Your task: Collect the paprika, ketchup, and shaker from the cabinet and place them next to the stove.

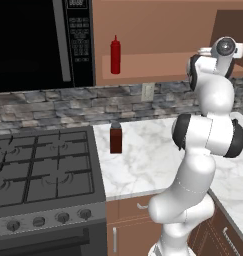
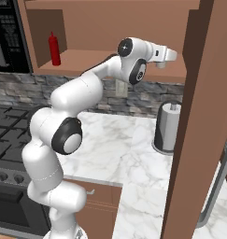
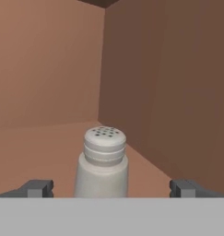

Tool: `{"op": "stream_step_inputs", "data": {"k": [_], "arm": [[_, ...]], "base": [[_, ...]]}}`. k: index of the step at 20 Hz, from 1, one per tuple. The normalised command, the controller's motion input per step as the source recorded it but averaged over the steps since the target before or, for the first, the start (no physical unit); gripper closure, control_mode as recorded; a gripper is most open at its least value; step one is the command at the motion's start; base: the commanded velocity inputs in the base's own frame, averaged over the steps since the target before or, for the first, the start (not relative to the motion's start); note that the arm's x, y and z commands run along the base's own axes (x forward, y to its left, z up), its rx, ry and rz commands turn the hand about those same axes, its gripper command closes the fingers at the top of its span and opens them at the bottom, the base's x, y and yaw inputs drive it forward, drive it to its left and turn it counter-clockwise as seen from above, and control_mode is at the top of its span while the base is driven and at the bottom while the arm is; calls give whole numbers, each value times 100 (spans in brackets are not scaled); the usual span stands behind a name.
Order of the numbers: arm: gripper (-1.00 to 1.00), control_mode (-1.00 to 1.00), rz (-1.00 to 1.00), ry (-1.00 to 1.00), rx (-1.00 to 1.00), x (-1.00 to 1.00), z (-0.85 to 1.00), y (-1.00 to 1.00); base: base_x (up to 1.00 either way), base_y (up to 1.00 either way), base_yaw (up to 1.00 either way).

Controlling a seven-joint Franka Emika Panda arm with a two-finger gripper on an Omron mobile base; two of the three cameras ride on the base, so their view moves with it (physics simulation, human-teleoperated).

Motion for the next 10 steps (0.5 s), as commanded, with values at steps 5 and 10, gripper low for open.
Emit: {"op": "stream_step_inputs", "data": {"k": [5, 10], "arm": [[-100, -100, 0, 1, -1, 8, -10, 3], [-100, -100, 1, 0, 0, 9, -6, 0]], "base": [[0, 0, 0], [0, 0, 0]]}}
